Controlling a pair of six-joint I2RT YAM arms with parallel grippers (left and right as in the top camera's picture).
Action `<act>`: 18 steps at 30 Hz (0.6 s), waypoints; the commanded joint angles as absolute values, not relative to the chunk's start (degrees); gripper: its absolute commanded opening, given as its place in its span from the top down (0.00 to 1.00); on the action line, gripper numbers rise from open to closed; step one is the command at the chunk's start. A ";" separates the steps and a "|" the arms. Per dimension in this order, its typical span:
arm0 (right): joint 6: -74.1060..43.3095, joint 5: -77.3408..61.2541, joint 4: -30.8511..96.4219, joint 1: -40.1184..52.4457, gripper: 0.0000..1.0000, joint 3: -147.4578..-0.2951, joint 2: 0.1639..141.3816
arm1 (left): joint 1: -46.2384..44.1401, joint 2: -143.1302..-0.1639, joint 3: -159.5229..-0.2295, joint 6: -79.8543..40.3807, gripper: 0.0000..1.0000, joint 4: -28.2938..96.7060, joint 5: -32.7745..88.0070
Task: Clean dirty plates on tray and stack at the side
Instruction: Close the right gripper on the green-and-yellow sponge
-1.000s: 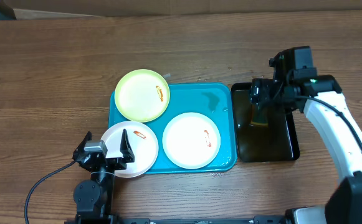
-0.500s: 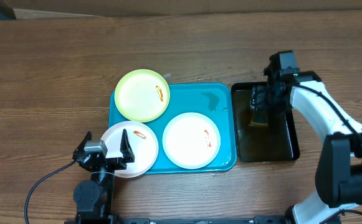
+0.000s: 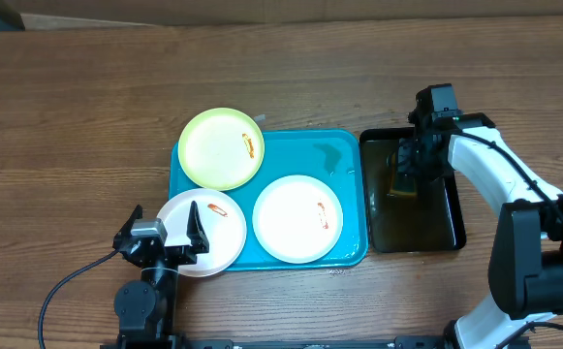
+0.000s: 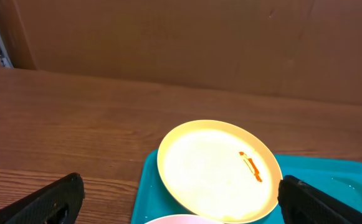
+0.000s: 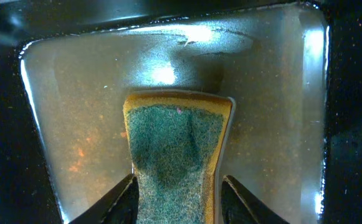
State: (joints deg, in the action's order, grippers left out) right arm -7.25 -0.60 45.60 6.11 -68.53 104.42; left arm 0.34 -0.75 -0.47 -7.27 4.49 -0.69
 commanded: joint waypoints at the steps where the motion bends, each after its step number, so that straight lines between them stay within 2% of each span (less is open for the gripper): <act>1: -7.22 -0.08 45.32 6.44 0.53 -68.47 104.22 | -0.01 -0.36 -0.27 -6.37 0.00 4.43 -0.60; 18: -7.22 -0.08 45.04 6.42 0.49 -68.47 104.22 | -0.01 -0.36 -0.27 -6.37 0.00 4.43 -0.60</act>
State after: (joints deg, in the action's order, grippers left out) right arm -7.27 -0.60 45.41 6.09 -68.53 104.42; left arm 0.34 -0.75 -0.47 -7.27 4.49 -0.69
